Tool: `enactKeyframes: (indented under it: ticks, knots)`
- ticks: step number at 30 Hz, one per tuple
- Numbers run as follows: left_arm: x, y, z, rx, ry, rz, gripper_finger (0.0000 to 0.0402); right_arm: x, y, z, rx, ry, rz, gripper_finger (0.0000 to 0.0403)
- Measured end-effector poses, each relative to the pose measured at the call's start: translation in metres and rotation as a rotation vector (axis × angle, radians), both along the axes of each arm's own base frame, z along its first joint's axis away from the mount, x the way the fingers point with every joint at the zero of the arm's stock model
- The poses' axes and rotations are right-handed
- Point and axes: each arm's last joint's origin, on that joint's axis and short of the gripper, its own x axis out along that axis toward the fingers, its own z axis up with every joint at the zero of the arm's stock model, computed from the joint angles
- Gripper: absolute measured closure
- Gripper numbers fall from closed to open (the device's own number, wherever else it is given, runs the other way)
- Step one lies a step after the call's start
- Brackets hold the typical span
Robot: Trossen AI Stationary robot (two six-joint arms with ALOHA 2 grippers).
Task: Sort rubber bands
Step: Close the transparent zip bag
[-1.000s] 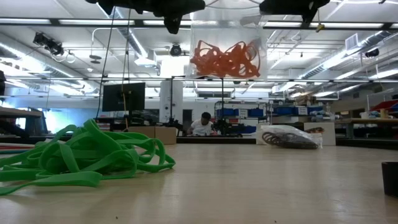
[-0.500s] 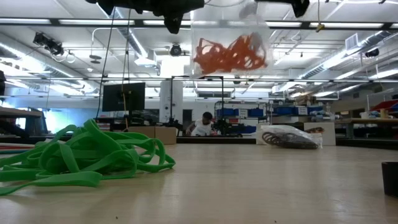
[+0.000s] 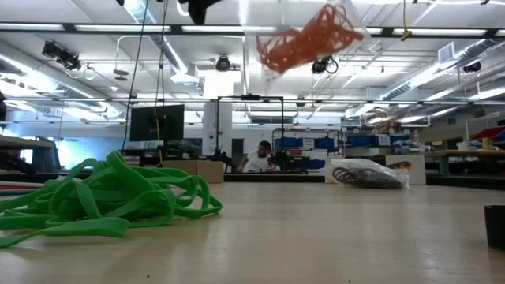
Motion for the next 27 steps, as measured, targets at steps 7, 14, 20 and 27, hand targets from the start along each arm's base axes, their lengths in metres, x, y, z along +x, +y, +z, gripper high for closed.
enactKeyframes:
  ticks: [7,14,20,27]
  knots:
    - [0.005,0.004,-0.027,-0.102,0.228,0.017,0.0241,0.009,-0.024,0.002,0.190,0.102,0.167,0.0403]
    - [0.022,0.003,-0.052,-0.156,0.351,0.003,0.0241,0.015,-0.043,-0.003,0.263,0.122,0.127,0.0403]
    - [0.037,-0.006,-0.068,-0.187,0.406,-0.074,0.0241,0.008,-0.065,-0.009,0.197,0.169,-0.164,0.0403]
    - [0.070,-0.042,-0.082,-0.068,0.316,-0.136,0.0241,0.018,-0.080,0.000,0.270,0.025,-0.174,0.0403]
